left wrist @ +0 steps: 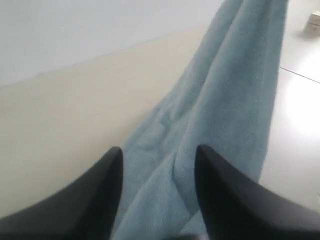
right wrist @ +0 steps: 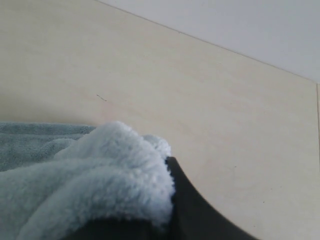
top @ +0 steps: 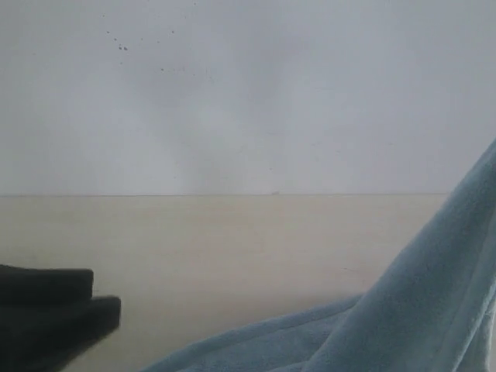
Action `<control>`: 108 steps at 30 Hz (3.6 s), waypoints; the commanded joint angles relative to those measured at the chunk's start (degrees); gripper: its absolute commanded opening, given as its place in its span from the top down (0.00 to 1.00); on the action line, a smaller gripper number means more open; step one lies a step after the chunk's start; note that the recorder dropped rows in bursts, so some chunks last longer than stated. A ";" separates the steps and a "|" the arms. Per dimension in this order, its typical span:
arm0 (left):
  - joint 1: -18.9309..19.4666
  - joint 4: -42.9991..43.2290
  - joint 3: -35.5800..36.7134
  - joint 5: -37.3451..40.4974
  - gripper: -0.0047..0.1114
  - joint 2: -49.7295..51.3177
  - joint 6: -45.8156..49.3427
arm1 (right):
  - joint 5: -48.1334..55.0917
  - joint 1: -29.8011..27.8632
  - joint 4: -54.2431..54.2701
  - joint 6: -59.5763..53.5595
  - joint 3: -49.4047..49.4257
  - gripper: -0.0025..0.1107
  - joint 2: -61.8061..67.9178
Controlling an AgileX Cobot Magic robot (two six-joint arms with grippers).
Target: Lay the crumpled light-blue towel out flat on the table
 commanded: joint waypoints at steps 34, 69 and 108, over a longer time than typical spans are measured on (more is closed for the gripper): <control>0.06 1.10 6.13 3.76 0.52 22.66 -4.32 | -3.48 -0.29 3.57 -0.38 -0.29 0.97 -0.40; 0.06 1.49 3.93 -1.24 0.92 32.31 -4.32 | -3.49 -0.29 3.92 -0.53 -0.29 0.97 -0.40; 0.06 1.43 4.04 -3.89 0.54 29.51 -3.50 | -3.40 -0.29 4.56 -0.85 -0.29 0.97 -0.40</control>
